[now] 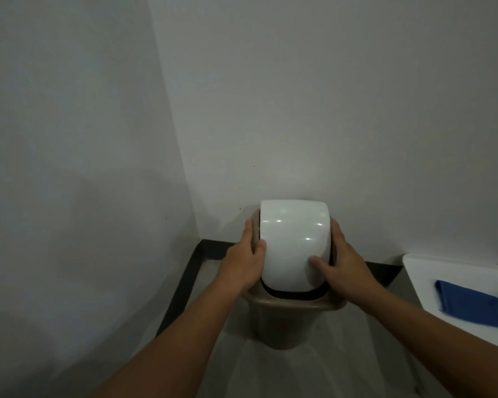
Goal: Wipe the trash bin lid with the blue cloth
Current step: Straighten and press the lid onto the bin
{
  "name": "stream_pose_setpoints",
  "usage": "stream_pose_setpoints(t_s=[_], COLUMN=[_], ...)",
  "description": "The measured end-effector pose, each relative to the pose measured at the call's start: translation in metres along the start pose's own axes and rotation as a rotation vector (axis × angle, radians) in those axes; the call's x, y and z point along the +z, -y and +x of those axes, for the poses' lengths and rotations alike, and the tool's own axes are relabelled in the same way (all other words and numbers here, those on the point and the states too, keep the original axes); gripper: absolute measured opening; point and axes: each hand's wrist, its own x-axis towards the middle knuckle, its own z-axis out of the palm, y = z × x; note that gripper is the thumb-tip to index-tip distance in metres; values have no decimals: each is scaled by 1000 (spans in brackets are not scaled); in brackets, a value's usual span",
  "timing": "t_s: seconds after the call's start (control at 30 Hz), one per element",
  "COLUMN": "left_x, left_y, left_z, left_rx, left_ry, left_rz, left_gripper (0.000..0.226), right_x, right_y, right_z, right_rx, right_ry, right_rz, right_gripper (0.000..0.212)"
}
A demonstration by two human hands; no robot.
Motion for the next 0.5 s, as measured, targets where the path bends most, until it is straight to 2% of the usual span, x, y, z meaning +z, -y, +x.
stream_pose_setpoints(t_s=[0.2, 0.37, 0.5], left_x=[-48, -87, -100], left_y=[39, 61, 72], left_z=[18, 28, 33], left_rx=[25, 148, 160], left_ry=[-158, -310, -337], left_rz=[48, 161, 231], left_gripper=[57, 53, 54], right_x=[59, 107, 121], right_y=[34, 61, 72], right_z=[9, 21, 31], right_rx=[-67, -50, -54], right_ry=[36, 64, 83], right_rz=[17, 12, 24], right_gripper=[88, 83, 81])
